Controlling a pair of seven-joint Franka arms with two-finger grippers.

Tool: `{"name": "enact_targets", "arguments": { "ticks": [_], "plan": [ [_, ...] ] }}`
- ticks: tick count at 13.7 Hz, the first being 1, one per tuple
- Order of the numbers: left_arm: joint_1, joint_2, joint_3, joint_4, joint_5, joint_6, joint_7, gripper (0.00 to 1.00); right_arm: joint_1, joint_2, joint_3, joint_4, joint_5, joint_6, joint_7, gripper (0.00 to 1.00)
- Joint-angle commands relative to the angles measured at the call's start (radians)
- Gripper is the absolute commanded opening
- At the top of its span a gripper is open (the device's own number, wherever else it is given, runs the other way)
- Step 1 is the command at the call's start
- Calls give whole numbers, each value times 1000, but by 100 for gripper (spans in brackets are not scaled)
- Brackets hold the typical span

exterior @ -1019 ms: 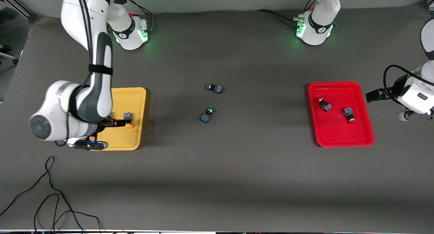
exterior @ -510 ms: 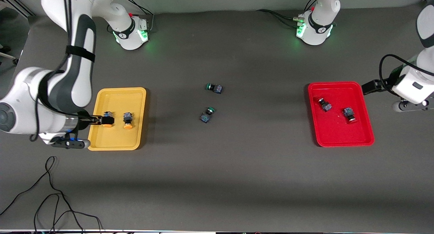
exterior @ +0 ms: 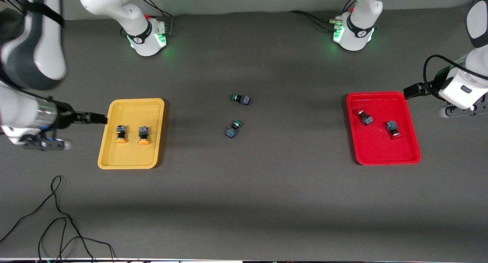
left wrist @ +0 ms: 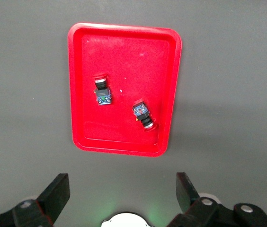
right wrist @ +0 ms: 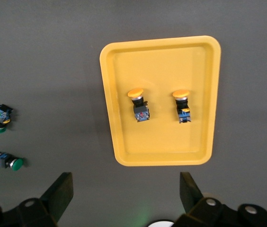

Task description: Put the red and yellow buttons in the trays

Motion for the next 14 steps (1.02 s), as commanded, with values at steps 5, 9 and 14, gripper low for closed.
{"name": "enact_targets", "arguments": {
  "ticks": [5,9,14],
  "plan": [
    [-11,-82,35,-27,-8,6,97,100,-482,-184,479,-72,-119,2,64,100],
    [-13,-125,33,-57,-10,41,97,100,-513,-191,496,-39,-177,-2,53,100],
    [-17,-145,30,-81,-8,35,97,100,-509,-216,499,-49,-180,53,56,100]
  ]
}}
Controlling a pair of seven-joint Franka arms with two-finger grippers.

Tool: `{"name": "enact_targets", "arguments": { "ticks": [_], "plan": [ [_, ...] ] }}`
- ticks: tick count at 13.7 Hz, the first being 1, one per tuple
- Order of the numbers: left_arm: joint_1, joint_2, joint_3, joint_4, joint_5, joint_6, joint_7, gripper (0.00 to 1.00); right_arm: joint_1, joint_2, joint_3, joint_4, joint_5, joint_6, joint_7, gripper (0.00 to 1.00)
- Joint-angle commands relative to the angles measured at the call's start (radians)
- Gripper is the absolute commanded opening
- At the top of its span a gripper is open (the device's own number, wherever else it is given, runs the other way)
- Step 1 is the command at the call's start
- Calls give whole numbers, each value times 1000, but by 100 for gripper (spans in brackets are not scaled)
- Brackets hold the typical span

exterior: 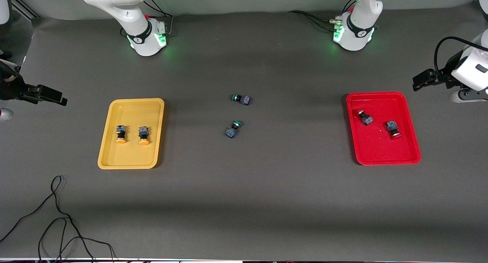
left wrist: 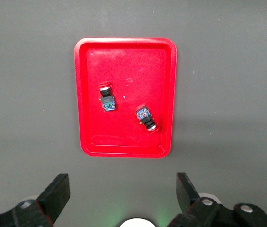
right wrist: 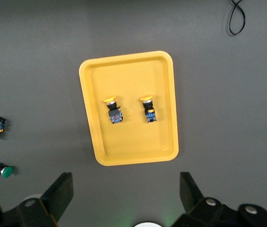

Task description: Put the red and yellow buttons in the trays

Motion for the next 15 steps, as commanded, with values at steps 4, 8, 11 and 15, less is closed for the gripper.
{"name": "enact_targets", "arguments": {
  "ticks": [4,8,11,15],
  "plan": [
    [-10,-44,8,-38,-8,32,15,100,3,-12,7,-9,-21,42,13,100],
    [-4,-36,12,-39,7,54,15,100,25,-3,4,-6,-24,42,13,100],
    [-4,-37,15,-45,9,55,15,100,25,9,1,-11,-24,31,13,100],
    [-9,-22,14,-42,7,51,15,100,25,9,-2,-9,-24,36,14,100]
  ]
}}
